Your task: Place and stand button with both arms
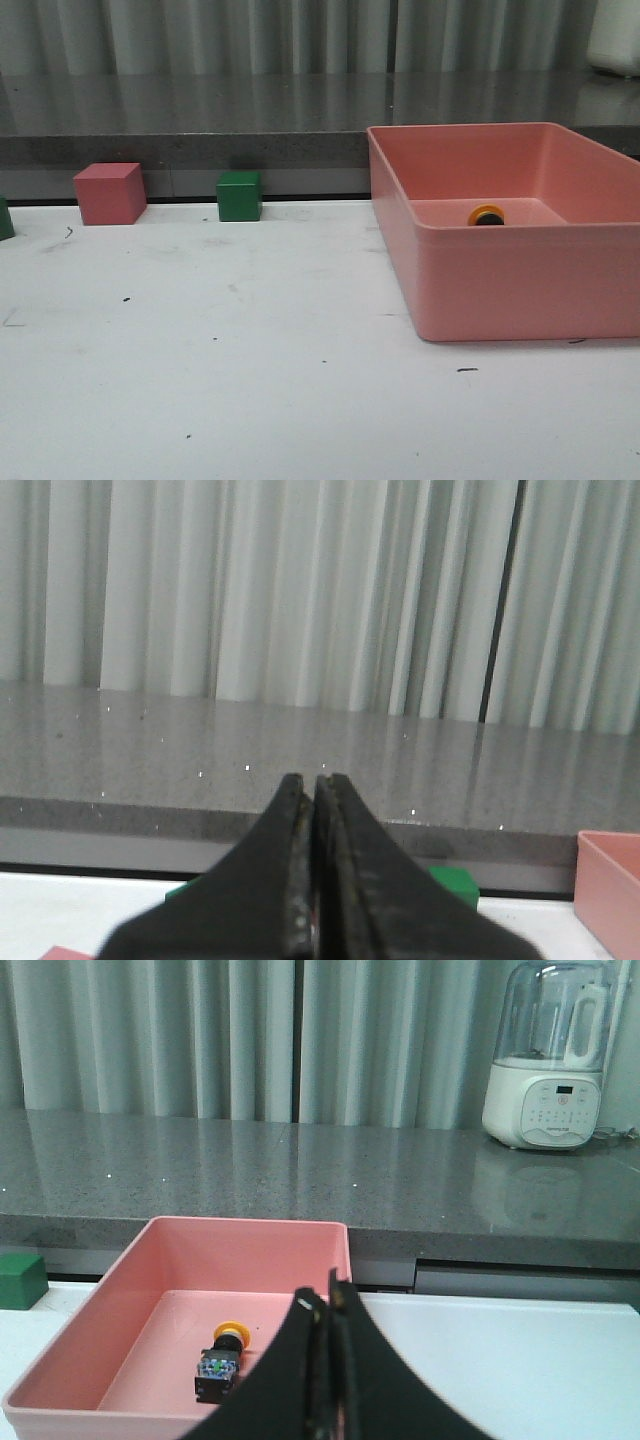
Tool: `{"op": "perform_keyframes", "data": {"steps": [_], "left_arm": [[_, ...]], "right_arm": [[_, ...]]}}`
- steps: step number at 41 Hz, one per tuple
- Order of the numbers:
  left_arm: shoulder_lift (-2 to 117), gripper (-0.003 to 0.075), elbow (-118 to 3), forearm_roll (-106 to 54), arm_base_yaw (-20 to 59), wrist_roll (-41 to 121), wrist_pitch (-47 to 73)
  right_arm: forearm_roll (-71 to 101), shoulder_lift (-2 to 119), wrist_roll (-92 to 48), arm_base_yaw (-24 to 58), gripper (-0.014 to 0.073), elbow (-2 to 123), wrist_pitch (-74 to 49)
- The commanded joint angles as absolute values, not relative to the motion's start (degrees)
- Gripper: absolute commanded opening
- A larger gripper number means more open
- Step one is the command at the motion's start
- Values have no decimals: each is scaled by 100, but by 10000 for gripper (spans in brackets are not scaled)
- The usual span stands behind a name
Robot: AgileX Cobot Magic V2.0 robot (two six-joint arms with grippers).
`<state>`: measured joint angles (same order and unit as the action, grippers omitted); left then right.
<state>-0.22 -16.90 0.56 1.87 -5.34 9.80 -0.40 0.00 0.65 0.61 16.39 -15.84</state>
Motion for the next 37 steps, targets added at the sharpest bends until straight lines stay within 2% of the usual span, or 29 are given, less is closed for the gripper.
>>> {"op": "perform_keyframes", "data": {"steps": [1,12,21,37], "left_arm": [[137,-20,-2553,0,212,-585,1303],[1371,-20,-3963,0,212,-585,2858],[2042,-20,-4025,31,212,-585,2912],[2473,-20,-4025,0,212,-585,2879]], "right_arm": [[-76,376,35,21,-118,2364,-1714],[-76,1562,35,21,-118,3614,-2928],[-71,2134,35,21,-118,3678,-3355],[-64,2238,35,21,-118,3678,-3305]]}}
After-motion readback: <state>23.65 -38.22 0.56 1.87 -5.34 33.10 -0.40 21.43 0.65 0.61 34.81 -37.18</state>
